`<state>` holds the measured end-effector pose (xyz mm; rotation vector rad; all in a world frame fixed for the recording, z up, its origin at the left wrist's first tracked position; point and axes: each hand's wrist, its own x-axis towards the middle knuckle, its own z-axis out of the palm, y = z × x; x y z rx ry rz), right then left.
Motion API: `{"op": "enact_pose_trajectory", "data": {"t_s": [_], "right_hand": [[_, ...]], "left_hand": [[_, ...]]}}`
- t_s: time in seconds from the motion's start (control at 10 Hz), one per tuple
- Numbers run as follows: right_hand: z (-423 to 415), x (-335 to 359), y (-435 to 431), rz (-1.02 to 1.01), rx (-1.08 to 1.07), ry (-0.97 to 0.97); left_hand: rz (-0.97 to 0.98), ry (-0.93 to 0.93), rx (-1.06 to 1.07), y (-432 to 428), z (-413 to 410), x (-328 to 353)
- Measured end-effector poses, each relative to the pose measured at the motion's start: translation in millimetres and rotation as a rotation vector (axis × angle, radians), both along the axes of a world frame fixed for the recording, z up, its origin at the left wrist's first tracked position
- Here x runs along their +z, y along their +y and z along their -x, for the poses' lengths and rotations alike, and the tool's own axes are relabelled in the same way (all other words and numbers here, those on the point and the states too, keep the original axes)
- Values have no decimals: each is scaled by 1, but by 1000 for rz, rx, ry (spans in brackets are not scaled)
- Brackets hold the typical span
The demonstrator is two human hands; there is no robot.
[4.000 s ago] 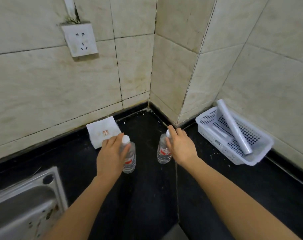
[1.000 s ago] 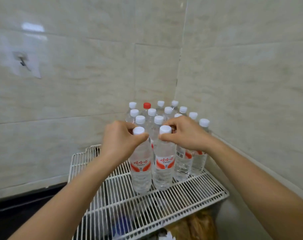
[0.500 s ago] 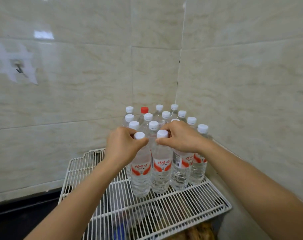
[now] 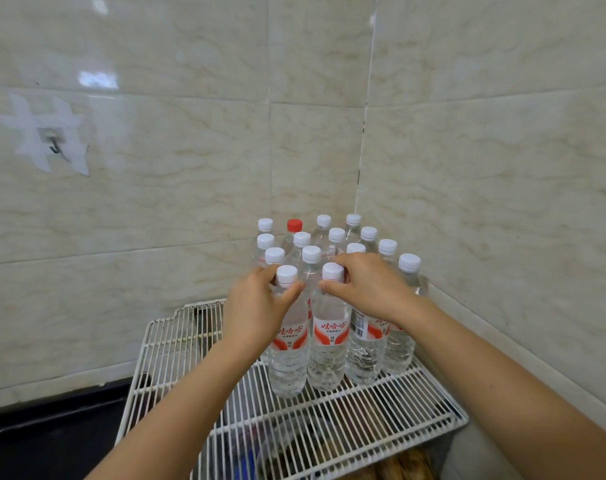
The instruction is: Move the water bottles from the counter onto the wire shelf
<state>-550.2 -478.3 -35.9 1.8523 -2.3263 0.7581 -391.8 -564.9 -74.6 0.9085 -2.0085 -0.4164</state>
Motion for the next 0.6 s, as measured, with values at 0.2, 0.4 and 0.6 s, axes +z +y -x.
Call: {"op": "enact_pose_trajectory", "data": {"t_s": [0.2,0.4,0.6], "right_hand": [[-1,-8,-1,78,8,-40],[0,-7,-3,49,34,-58],[-6,-5,3,98,17,-72]], "left_hand": [[-15,20,40,1,3,-3],[-25,3,61,0,3,-5],[-51,30,32,-1,-1,-7]]}}
